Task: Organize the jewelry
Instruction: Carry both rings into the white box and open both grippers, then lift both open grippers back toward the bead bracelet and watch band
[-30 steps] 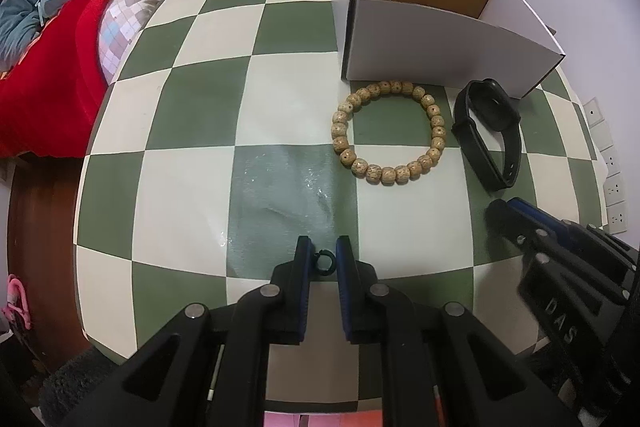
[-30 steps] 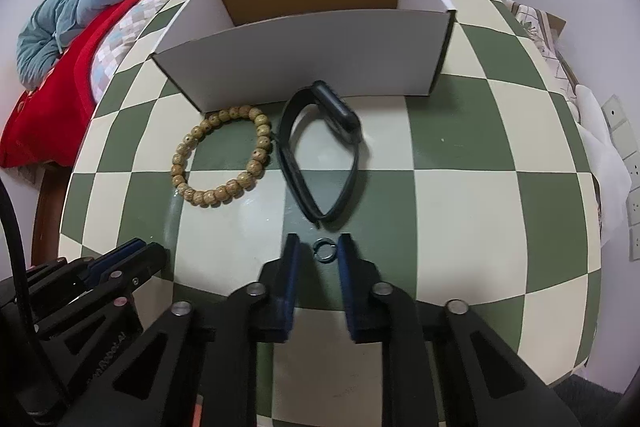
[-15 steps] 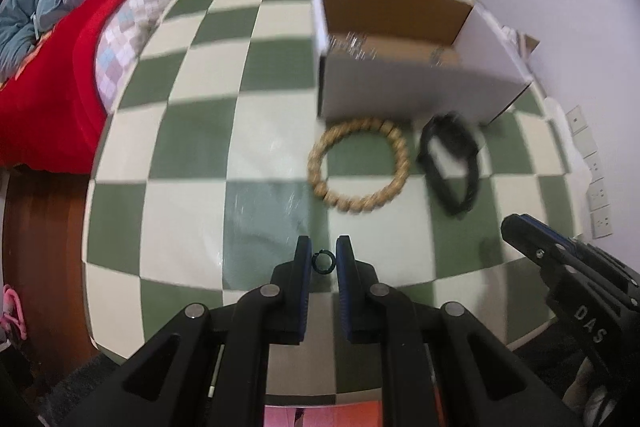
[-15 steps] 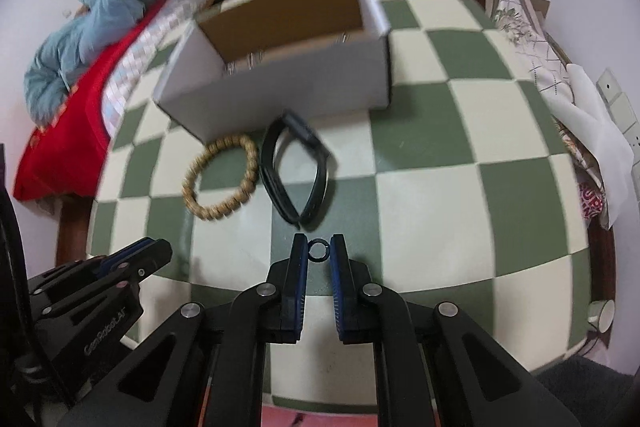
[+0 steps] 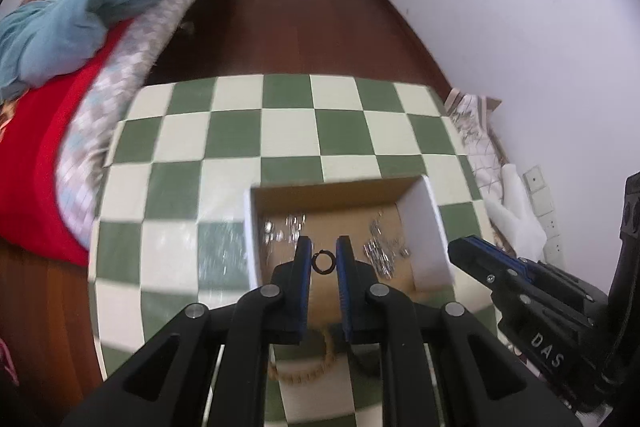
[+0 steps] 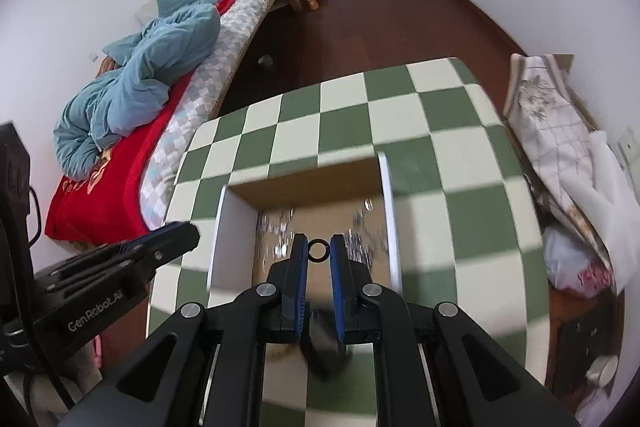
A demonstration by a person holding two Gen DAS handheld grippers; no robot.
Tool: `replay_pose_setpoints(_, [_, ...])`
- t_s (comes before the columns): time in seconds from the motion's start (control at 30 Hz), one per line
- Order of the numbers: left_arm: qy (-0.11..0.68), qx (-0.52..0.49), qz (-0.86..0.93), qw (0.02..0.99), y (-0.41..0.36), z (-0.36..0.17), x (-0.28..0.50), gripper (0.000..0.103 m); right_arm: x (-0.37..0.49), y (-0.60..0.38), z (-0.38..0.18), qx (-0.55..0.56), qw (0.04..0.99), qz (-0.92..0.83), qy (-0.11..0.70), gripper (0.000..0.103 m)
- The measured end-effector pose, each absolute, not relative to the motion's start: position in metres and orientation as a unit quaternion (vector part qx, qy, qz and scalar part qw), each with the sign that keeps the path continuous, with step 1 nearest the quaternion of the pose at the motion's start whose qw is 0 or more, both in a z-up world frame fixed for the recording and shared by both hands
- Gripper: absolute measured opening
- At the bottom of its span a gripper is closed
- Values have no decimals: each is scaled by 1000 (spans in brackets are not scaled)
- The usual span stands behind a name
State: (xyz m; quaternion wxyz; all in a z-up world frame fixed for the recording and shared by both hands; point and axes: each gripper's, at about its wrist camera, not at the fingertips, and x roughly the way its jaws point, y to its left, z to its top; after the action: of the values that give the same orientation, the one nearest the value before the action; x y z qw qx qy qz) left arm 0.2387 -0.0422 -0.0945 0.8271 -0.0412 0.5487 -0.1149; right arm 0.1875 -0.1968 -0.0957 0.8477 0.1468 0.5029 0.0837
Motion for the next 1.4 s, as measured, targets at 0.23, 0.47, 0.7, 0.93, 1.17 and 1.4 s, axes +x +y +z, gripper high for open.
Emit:
replay_pose_setpoints(0.23, [604,-60,-111,787,-43,-126,292,10,257,-198,-127,164,811,93,553,12])
replay_pose_setpoints(0.47, [589,-63,-70,803,-34,-115,297,82,269,-210,-143,179,791,87,578,52])
replay_pose_setpoints(0.7, [546,4,-3,838,-20,-100,275,103,243,-212,-132,90,805,19,586,98])
replay_pose_setpoints(0.93, [527,39,33,848,-10,-114,233,103,211,-196,-143,14,798,-7,603,102])
replay_pose_setpoints(1.17, [520,61,37,851,-12,-117,199,103,186,-181,-132,2,811,-8,585,103])
replay_pose_setpoints(1.4, [489,50,44,870,-6,-89,171,103,161,-176,-104,-1,833,-16,554,103])
